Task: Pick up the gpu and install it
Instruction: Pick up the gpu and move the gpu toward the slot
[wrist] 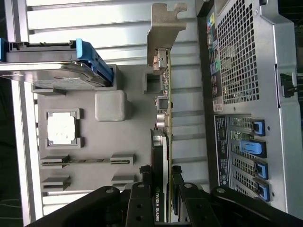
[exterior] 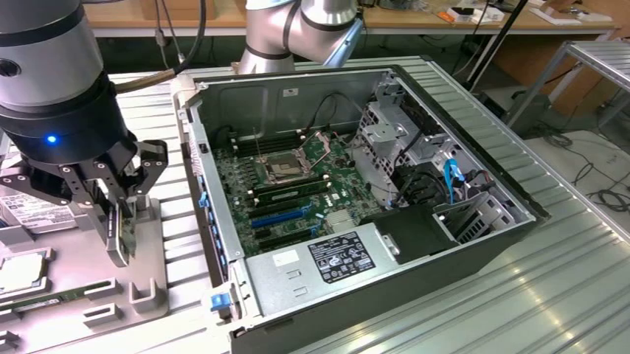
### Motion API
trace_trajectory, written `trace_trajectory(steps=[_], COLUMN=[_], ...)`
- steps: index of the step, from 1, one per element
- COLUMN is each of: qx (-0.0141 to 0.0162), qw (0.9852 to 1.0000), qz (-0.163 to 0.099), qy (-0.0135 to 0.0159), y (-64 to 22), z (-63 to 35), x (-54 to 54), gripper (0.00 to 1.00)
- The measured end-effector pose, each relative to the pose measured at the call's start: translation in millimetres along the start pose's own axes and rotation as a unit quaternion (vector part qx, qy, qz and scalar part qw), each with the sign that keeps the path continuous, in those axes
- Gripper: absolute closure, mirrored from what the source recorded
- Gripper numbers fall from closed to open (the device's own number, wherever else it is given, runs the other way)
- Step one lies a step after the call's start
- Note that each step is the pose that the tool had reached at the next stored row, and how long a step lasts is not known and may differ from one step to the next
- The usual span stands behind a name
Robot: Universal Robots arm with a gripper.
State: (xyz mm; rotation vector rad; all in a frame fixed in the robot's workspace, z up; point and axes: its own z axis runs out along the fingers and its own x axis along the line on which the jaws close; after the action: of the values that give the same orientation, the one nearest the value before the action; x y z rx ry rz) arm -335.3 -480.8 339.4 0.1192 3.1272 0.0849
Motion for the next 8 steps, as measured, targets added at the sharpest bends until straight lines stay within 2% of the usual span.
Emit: trace_trajectory(steps=[8], qx=[0.0000], qw=[1.0000], qz=[0.000], qy=[0.0000], y=[0.6], z=[-10.4], x=[-0.1], gripper=[0.73])
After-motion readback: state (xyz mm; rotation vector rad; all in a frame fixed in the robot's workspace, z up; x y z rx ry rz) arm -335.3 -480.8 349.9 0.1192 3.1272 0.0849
